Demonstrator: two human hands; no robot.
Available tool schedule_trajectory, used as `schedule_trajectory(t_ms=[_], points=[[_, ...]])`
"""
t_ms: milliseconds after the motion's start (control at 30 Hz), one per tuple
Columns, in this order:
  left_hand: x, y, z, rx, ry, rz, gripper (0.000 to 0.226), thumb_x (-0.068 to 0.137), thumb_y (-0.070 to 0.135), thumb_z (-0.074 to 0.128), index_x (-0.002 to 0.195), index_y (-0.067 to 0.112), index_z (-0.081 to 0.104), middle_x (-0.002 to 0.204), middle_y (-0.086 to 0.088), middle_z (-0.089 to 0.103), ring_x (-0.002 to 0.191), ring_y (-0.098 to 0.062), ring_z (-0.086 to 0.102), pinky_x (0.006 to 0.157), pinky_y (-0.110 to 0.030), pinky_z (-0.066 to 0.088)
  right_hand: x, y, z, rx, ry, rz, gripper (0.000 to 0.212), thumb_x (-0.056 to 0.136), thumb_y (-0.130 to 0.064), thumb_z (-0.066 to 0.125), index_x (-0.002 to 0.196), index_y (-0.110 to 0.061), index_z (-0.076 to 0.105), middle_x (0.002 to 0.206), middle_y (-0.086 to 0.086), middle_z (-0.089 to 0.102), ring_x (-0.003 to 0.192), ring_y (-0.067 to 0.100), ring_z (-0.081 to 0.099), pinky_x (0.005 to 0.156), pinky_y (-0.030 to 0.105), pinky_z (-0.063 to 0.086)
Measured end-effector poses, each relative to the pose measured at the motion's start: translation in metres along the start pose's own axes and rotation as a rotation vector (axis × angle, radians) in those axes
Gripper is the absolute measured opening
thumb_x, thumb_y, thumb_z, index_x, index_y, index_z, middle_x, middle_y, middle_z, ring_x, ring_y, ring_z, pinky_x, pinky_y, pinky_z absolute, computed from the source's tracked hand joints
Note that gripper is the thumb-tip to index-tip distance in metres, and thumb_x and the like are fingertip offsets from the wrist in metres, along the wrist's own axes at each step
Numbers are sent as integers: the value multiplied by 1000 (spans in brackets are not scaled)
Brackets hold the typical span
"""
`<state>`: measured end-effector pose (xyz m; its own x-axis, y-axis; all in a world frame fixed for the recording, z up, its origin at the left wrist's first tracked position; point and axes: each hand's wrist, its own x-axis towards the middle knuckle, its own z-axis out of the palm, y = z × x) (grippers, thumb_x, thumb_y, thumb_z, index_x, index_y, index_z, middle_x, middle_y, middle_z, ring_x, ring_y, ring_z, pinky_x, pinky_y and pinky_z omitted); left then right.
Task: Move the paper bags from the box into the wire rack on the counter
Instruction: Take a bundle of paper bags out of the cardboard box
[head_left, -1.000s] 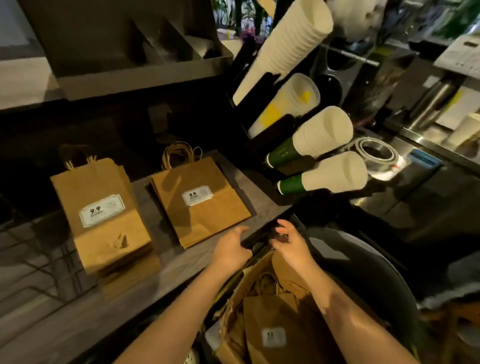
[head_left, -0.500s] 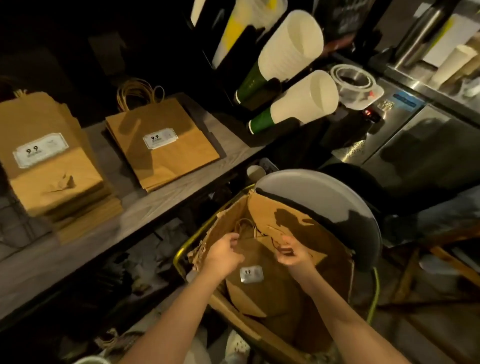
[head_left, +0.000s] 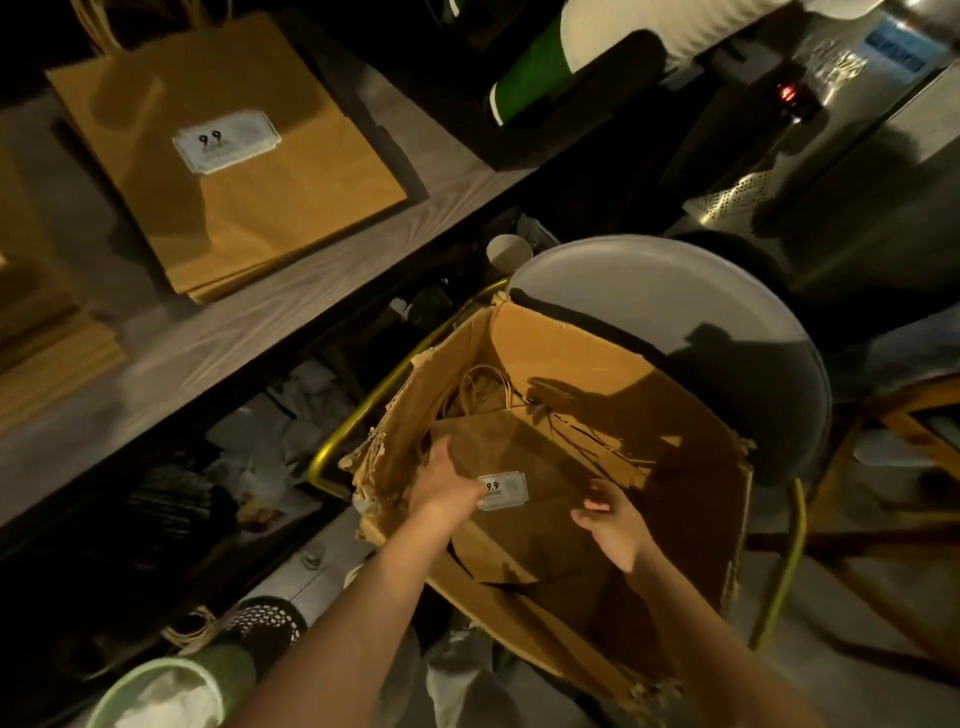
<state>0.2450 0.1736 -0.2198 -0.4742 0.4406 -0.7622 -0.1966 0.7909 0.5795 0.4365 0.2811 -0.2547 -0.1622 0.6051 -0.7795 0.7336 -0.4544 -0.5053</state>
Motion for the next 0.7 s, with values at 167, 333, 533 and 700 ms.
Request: schedule_trajectory(t_ms=[167, 333, 533, 700], points=[[46, -13, 16, 44, 48, -87, 93, 79, 15, 72, 151, 28, 15, 145, -11, 28, 129, -33, 40, 97, -40, 47, 50, 13, 13, 35, 36, -21, 63, 87, -4, 66, 143, -19, 40, 142, 8, 48, 132, 28, 46, 109, 48, 40], [76, -32, 36, 88, -93, -218, 89, 81, 20, 70, 151, 17, 16, 153, -10, 25, 134, -28, 35, 108, -39, 37, 84, 33, 29, -10, 62, 36, 61, 92, -9, 60, 147, -17, 35, 144, 10, 45, 132, 30, 44, 106, 41, 41], [88, -49, 39, -26, -138, -349, 63, 85, 21, 67, 139, 12, 37, 129, -9, 47, 111, -22, 45, 89, -31, 38, 98, 60, 47, -25, 55, 43, 45, 95, -7, 52, 140, -10, 43, 138, 12, 51, 124, 30, 50, 102, 36, 42], [79, -57, 38, -62, -128, -413, 42, 88, 13, 63, 127, 6, 48, 108, -5, 47, 106, -23, 46, 93, -34, 41, 102, 61, 53, 191, 88, 170, 35, 92, -5, 60, 126, -7, 50, 123, 13, 54, 122, 33, 49, 95, 38, 39]])
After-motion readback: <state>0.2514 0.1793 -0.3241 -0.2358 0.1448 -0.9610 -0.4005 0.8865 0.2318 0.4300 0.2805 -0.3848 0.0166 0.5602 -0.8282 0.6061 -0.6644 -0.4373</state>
